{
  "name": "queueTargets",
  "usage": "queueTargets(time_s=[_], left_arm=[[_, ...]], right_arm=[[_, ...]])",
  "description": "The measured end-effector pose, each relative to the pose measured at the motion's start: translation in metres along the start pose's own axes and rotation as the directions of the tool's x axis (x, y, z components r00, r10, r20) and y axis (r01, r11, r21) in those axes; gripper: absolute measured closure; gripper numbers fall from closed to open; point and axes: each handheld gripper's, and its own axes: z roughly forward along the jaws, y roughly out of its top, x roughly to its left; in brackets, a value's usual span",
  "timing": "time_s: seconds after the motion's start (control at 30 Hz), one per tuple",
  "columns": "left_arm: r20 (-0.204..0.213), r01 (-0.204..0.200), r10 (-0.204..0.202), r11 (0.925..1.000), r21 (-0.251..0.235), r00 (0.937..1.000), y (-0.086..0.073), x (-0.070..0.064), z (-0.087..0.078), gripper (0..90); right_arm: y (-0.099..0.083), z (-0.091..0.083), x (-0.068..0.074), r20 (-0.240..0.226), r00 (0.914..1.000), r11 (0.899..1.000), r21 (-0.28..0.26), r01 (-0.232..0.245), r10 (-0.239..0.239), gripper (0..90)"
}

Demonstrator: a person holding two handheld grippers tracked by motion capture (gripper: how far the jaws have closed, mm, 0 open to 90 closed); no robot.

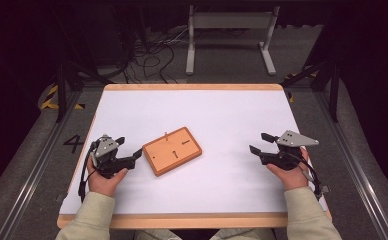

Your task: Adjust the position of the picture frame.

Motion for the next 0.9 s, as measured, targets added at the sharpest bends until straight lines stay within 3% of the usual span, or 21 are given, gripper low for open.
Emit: queueTargets(time_s=[0.37,0.6,0.9], left_arm=[[0.012,0.015,-0.015,0.9999,0.001,0.9998,0.005,0.003,0.003,21.2],[0.011,0.021,-0.021,0.9997,0.016,0.9997,0.016,0.007,0.009,24.9],[0.028,0.041,-0.042,0.9986,0.034,0.9987,0.031,0.017,0.022,29.1]], right_arm=[[-0.002,-0.005,-0.001,0.01,0.9999,1.0,-0.013,-0.009,0.009,34.4],[-0.004,-0.011,0.002,0.015,0.9999,1.0,-0.003,-0.005,0.005,34.4],[-0.009,-0.025,0.001,0.039,0.9985,0.999,0.007,-0.038,0.038,33.0]])
